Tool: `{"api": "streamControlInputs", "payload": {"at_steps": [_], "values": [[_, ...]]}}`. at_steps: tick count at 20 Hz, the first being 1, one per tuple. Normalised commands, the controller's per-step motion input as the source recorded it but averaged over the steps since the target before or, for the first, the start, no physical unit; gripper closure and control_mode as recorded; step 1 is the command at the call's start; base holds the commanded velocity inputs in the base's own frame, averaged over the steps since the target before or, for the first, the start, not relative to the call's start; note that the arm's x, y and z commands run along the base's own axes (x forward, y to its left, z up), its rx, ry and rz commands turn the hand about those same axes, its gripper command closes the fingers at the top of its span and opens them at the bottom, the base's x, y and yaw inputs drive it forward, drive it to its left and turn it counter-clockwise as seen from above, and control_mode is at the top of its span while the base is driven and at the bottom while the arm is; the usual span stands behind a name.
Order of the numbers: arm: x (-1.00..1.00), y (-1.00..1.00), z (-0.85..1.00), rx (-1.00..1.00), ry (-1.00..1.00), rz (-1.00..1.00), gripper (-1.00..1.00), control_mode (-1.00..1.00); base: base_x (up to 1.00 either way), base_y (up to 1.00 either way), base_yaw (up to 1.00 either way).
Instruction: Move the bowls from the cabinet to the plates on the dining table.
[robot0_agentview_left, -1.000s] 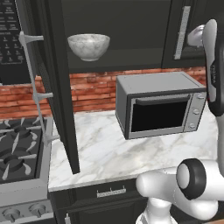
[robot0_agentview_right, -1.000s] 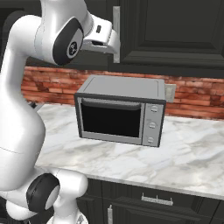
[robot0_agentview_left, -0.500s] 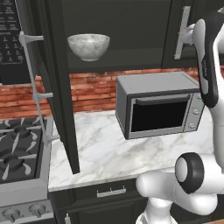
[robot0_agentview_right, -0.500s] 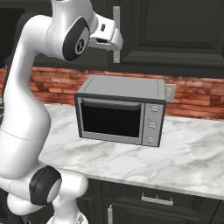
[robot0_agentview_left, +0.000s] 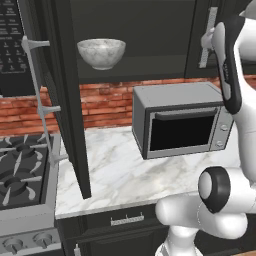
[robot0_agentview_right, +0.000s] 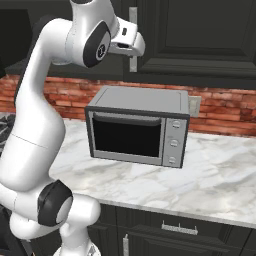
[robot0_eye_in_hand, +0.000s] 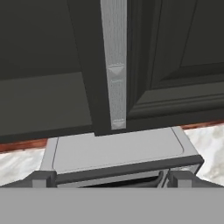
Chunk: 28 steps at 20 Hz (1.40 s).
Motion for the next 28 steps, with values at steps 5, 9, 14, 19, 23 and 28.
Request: {"api": "streamControlInputs", "payload": {"at_steps": [5, 9, 14, 19, 23, 28], "values": [[0.29, -0.12, 0.0, 0.0, 0.0, 0.0, -1.0, -1.0, 0.0, 0.0, 0.0], [0.19, -0.1, 0.0, 0.0, 0.0, 0.0, -1.0, -1.0, 0.0, 0.0, 0.0], [0.27, -0.05, 0.0, 0.0, 0.0, 0.0, -1.0, -1.0, 0.0, 0.0, 0.0], [0.23, -0.01, 0.0, 0.0, 0.0, 0.0, -1.0, -1.0, 0.0, 0.0, 0.0], [0.34, -0.02, -0.01, 0.0, 0.0, 0.0, -1.0, -1.0, 0.0, 0.0, 0.0], [0.35, -0.04, -0.05, 0.0, 0.0, 0.0, -1.0, -1.0, 0.0, 0.0, 0.0]]}}
